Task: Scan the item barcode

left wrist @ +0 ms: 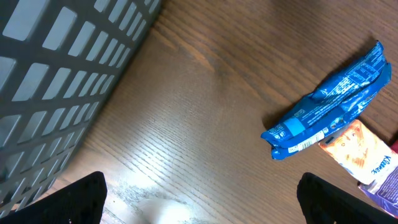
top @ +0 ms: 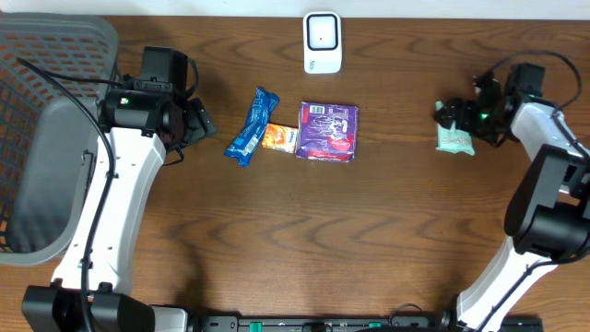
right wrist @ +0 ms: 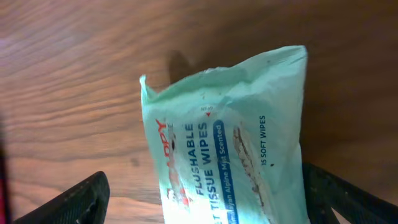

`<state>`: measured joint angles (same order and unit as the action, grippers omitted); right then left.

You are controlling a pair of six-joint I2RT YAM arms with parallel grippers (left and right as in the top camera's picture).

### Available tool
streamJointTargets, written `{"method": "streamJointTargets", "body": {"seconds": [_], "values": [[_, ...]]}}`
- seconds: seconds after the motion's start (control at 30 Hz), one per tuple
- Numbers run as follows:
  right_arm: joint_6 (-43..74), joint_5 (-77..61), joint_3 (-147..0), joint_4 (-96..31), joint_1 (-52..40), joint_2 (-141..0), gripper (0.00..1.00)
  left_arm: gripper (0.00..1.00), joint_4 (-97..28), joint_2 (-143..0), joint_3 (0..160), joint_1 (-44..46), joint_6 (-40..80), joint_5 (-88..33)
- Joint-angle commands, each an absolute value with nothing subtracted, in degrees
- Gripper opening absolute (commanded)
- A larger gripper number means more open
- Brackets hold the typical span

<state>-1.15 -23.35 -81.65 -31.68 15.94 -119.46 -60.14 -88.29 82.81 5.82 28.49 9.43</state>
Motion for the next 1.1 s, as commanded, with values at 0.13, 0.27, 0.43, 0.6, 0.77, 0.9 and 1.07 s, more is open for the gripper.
{"method": "streamJointTargets", "body": {"seconds": [0.13, 0.27, 0.43, 0.6, 0.77, 0.9, 1.07], "values": [[-3.38, -22.79, -85.73, -30.5, 10.26, -118.24, 0.97, 0.98, -60.4, -87.99, 82.63, 5.8, 28.8, 10.57], [1.37, -19.99, -89.36, -31.53, 9.76, -118.24, 0.99, 0.98, -60.4, -87.99, 82.63, 5.8, 28.8, 10.57], [0.97, -18.39, -95.85, -40.53, 9.76, -118.19, 0.98, 0.98, -60.4, -87.99, 82.63, 5.8, 28.8, 10.57], [-11.9, -17.85, -96.6, -49.84, 9.63, -118.37, 0.96, 0.98, -60.4, -87.99, 82.63, 5.8, 28.8, 10.57], [-13.76, -12.05, -92.14, -49.15, 9.63, -118.76, 0.97, 0.98, -60.4, -87.99, 82.63, 5.8, 28.8, 10.57], [-12.43, -10.39, -87.55, -45.32, 9.63, -118.87, 0.96, 0.98, -60.4, -87.99, 82.63, 5.8, 28.8, 10.57], [-12.93, -10.09, -83.46, -43.79, 8.84, -118.96, 0.96, 0.98, -60.4, -87.99, 82.63, 5.8, 28.8, 10.57]]}}
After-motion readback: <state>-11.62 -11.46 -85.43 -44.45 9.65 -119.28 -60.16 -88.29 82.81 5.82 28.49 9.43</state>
